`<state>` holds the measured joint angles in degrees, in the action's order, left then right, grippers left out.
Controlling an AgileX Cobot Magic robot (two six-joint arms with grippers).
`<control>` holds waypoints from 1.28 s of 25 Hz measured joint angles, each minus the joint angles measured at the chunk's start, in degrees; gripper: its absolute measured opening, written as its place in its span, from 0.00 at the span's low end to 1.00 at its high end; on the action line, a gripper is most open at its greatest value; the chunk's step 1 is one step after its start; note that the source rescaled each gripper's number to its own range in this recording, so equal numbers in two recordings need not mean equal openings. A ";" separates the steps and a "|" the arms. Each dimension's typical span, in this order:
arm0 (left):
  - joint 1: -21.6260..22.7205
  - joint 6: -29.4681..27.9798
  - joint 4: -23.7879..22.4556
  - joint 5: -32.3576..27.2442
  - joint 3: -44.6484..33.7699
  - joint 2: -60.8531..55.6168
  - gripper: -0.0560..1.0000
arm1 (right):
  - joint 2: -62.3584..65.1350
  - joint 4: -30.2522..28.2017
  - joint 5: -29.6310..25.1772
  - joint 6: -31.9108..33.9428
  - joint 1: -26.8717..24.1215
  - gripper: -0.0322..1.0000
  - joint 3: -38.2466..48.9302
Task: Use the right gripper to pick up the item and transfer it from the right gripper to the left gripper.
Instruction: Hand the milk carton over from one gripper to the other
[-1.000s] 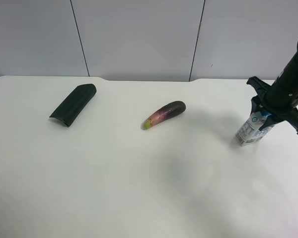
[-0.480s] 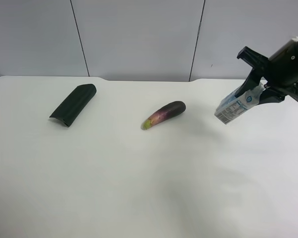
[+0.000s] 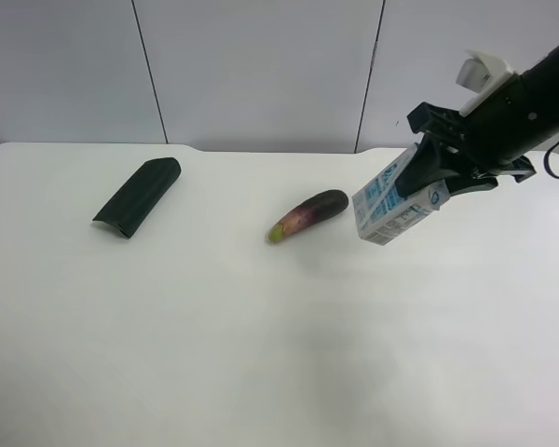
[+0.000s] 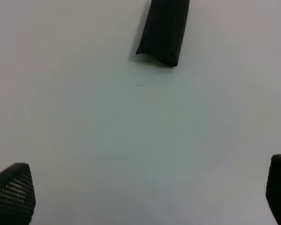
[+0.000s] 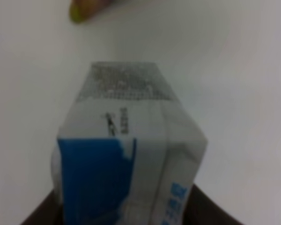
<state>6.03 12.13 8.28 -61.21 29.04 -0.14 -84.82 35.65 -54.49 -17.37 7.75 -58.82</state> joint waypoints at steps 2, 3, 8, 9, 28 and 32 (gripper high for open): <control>0.00 0.00 0.00 0.00 0.00 0.00 1.00 | 0.00 0.00 0.00 -3.19 2.44 0.05 0.00; 0.00 0.00 0.00 0.00 0.00 0.00 1.00 | 0.00 0.00 0.00 -4.76 3.81 0.05 0.00; 0.00 0.00 0.02 0.00 0.00 0.00 1.00 | 0.06 1.35 -0.13 -13.59 9.66 0.05 0.00; 0.00 0.00 0.02 0.00 0.00 0.00 1.00 | 0.06 1.98 -0.34 -14.69 10.77 0.05 0.00; 0.00 0.00 0.02 0.00 0.00 0.00 1.00 | 0.80 0.98 -0.84 -24.33 28.22 0.05 0.00; 0.00 0.00 0.02 0.00 0.00 0.00 1.00 | 3.40 1.05 0.44 -26.46 28.68 0.05 0.00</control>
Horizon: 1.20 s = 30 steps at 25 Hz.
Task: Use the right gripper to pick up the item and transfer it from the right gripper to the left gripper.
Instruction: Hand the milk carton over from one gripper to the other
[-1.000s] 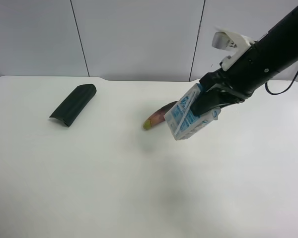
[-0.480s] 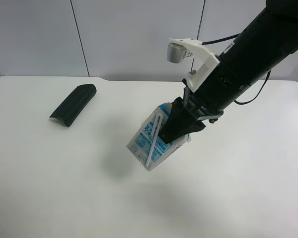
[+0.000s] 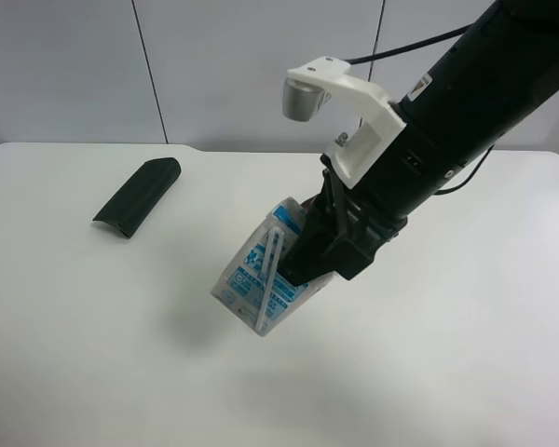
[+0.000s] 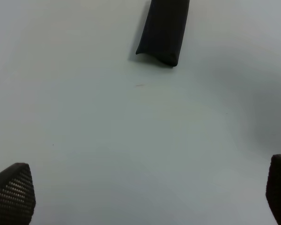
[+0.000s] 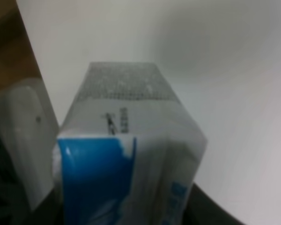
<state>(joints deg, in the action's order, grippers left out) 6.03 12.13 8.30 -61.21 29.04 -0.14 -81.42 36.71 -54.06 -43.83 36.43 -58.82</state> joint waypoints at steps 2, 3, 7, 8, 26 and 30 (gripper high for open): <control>0.00 0.00 0.00 0.00 0.00 0.00 1.00 | 1.63 0.00 0.11 -1.83 0.00 0.05 0.00; 0.00 0.00 0.00 0.00 0.00 0.00 1.00 | 2.47 0.00 0.20 -2.69 0.00 0.05 0.00; 0.00 0.00 0.00 0.00 0.00 0.00 1.00 | 5.52 0.01 0.93 -5.97 0.00 0.05 0.07; 0.00 0.00 0.00 0.00 0.00 0.00 1.00 | 5.93 0.01 1.10 -6.82 0.00 0.05 0.07; -4.70 11.83 18.56 -5.64 4.89 14.41 1.00 | 6.96 10.44 3.06 -22.16 0.00 0.05 0.11; -12.37 13.68 22.14 -5.76 5.35 20.14 1.00 | 6.96 11.96 2.26 -24.91 0.00 0.05 0.11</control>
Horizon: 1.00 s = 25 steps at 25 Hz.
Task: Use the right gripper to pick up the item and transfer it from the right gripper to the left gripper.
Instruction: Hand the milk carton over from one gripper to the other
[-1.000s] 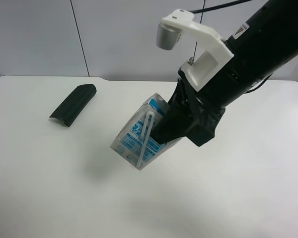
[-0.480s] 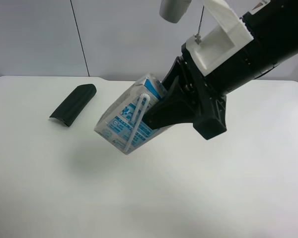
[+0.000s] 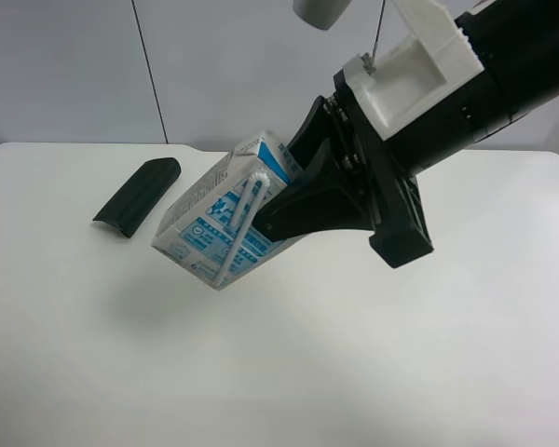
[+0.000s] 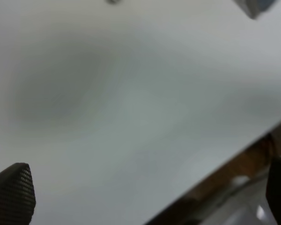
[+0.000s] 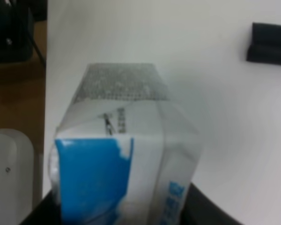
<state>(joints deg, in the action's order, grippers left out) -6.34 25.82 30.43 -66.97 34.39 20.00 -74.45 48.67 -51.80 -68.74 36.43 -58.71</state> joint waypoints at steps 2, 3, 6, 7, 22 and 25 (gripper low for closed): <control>-4.22 0.61 1.15 0.06 0.05 3.12 1.00 | 0.04 0.96 -0.98 -1.60 0.00 0.05 0.00; -5.87 1.15 1.70 0.29 0.05 4.86 1.00 | 0.04 1.30 -1.61 -2.28 0.00 0.05 0.00; -10.69 2.73 3.28 1.76 0.05 9.89 1.00 | 0.04 1.43 -2.88 -3.27 0.00 0.05 0.00; -12.02 3.26 3.55 2.23 0.18 11.70 1.00 | 0.04 1.43 -3.25 -3.40 0.00 0.05 0.00; -23.34 9.19 4.08 5.76 14.62 35.57 1.00 | 0.04 4.88 -8.04 -6.39 0.00 0.05 0.00; -25.12 10.79 4.55 5.87 15.97 38.65 1.00 | 0.04 4.88 -8.33 -6.53 0.00 0.05 0.00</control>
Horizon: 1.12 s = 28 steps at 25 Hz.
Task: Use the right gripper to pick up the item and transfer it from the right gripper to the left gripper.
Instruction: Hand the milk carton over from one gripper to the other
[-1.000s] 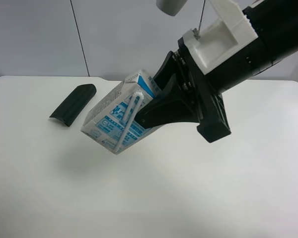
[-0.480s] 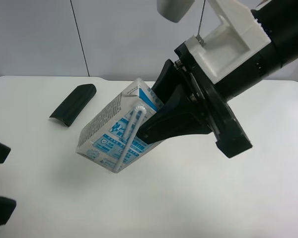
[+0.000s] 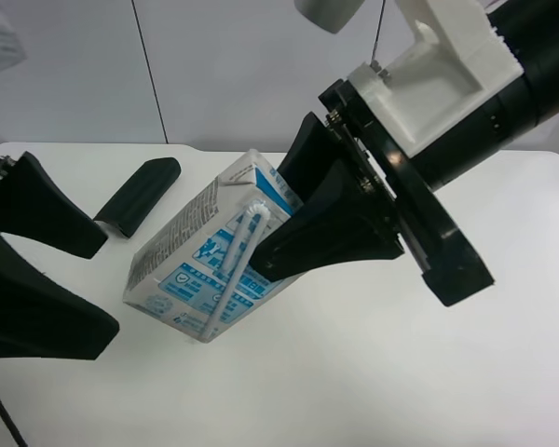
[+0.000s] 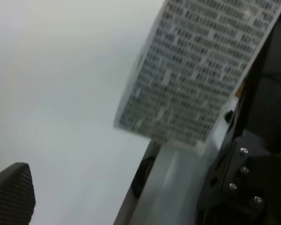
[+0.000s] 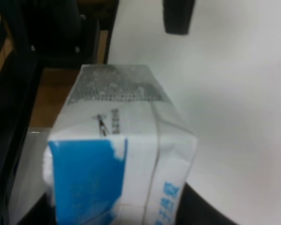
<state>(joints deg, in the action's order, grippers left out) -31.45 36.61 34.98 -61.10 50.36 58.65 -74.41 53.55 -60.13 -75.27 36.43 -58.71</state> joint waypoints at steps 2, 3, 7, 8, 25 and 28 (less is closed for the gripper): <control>-1.25 1.47 0.64 0.04 0.77 1.36 1.00 | 0.00 0.06 0.00 -0.56 0.00 0.05 0.00; -1.71 2.17 0.97 0.04 1.18 2.01 1.00 | 0.00 0.21 0.00 -0.78 0.00 0.05 0.00; -2.82 4.18 1.85 0.04 2.66 4.36 1.00 | 0.00 2.56 0.00 -2.19 0.00 0.05 0.00; -2.83 4.68 2.38 0.12 2.72 4.82 1.00 | 0.00 2.72 0.00 -2.32 0.00 0.05 0.00; -2.88 13.90 8.93 2.53 3.13 8.19 1.00 | 0.00 6.06 2.29 -2.44 0.00 0.05 0.00; -2.88 14.05 8.93 3.25 3.13 8.22 1.00 | 0.00 6.56 2.82 -2.44 0.00 0.05 0.00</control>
<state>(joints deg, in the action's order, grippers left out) -34.33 50.66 43.91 -57.84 53.49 66.87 -74.41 60.11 -57.31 -77.71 36.43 -58.71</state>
